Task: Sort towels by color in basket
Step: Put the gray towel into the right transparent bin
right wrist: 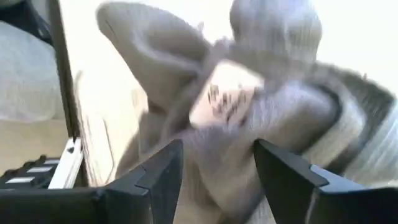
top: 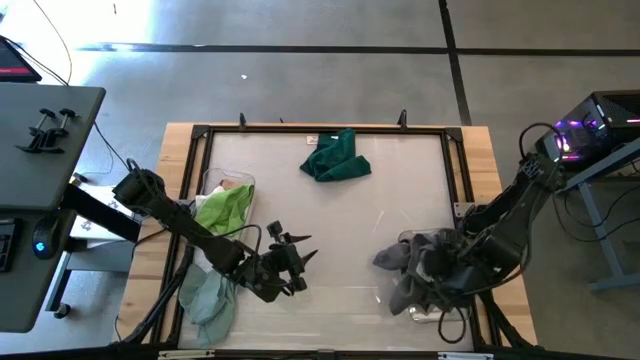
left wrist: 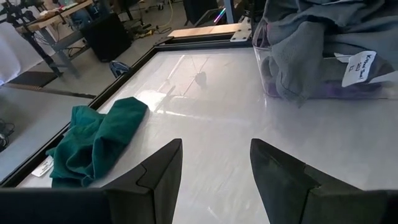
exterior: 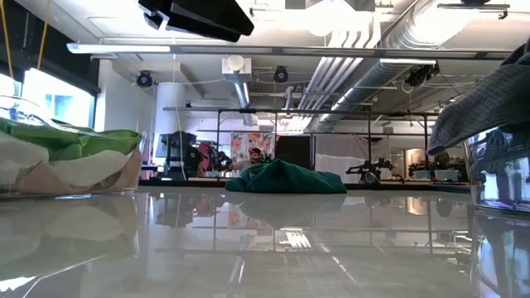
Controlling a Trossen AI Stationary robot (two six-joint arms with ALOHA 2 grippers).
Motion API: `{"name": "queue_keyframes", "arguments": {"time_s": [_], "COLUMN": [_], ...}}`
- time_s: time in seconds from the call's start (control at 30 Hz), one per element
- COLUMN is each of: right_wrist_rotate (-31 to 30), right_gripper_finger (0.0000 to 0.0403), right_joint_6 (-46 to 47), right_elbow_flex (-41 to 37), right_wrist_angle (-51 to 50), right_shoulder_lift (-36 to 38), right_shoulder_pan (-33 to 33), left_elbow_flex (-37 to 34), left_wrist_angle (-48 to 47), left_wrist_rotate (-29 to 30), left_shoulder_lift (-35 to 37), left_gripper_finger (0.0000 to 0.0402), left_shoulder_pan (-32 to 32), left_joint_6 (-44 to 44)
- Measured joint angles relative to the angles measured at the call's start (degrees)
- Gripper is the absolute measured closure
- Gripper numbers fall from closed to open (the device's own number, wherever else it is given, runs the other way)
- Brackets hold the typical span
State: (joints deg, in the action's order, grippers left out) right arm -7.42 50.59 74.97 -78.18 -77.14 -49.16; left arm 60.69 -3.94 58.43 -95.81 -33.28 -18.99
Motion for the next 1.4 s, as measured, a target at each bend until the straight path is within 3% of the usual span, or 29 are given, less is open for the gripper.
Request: {"name": "queue_keyframes", "arguments": {"time_s": [0.2, 0.3, 0.4, 0.5, 0.73, 1.0, 1.17, 1.4], "right_wrist_rotate": [-4.8, -11.1, -17.2, -19.3, -17.8, -18.5, -19.3, -18.9], "right_gripper_finger": [0.0208, 0.0208, 0.0208, 0.0208, 0.0208, 0.0208, 0.0208, 0.0208], "right_joint_6": [-11.8, -14.6, -10.8, -3.8, 6.9, 11.4, 12.5, 9.6], "right_elbow_flex": [-2.3, -6.1, -9.7, -13.3, -25.8, -38.2, -37.1, -28.2], "right_wrist_angle": [11.7, 18.2, 18.6, 16.8, 21.1, 34.9, 33.3, 24.9], "right_shoulder_lift": [0.0, 0.0, 0.0, 0.0, 0.1, 0.5, 0.1, -0.1], "right_shoulder_pan": [0.0, 0.0, 0.1, -0.1, -1.2, -1.5, -1.1, -1.1], "left_elbow_flex": [0.0, 0.0, 0.0, 0.0, 0.0, 0.0, 0.0, 0.0], "left_wrist_angle": [0.4, 0.4, 0.4, 0.4, 0.4, 0.4, 0.6, 0.8], "left_wrist_rotate": [0.0, 0.0, 0.0, 0.0, 0.0, 0.0, 0.0, 0.0], "left_shoulder_lift": [0.0, 0.0, 0.0, 0.0, 0.0, 0.0, 0.0, 0.0], "left_gripper_finger": [0.0225, 0.0225, 0.0225, 0.0225, 0.0225, 0.0225, 0.0225, 0.0225], "left_shoulder_pan": [0.0, 0.0, 0.0, 0.0, 0.0, 0.0, 0.0, 0.0], "left_joint_6": [0.1, 0.2, 0.7, 0.7, 0.7, 0.7, 0.6, 0.6]}}
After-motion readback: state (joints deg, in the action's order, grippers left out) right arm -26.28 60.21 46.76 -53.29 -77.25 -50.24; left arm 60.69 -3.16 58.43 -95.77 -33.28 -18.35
